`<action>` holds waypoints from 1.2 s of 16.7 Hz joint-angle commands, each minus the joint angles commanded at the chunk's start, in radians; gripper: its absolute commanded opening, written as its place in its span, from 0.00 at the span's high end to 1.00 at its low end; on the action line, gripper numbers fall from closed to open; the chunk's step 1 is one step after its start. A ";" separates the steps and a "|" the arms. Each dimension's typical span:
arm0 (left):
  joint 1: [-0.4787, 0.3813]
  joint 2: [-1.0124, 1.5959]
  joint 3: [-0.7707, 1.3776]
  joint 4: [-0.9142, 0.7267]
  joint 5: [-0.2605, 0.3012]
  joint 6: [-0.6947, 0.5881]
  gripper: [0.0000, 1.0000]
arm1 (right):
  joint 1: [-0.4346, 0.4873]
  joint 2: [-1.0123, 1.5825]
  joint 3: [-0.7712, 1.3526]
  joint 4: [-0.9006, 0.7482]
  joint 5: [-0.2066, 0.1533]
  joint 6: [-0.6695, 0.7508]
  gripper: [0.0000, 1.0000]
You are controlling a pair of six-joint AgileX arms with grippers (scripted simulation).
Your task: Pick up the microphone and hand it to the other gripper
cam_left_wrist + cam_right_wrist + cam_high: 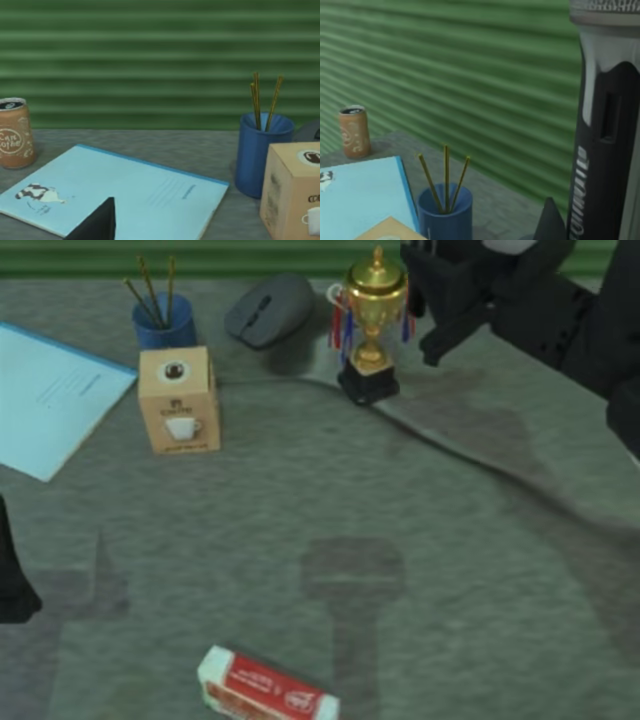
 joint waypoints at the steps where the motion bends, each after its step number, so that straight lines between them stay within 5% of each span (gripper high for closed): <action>1: 0.000 0.000 0.000 0.000 0.000 0.000 0.00 | 0.026 -0.019 -0.013 0.000 0.026 0.000 1.00; 8: 0.000 0.000 0.000 0.000 0.000 0.000 0.00 | 0.237 -0.175 -0.123 -0.004 0.227 0.003 1.00; 20: -0.005 0.013 0.010 0.007 0.010 0.002 0.00 | 0.247 -0.184 -0.128 -0.004 0.236 0.003 1.00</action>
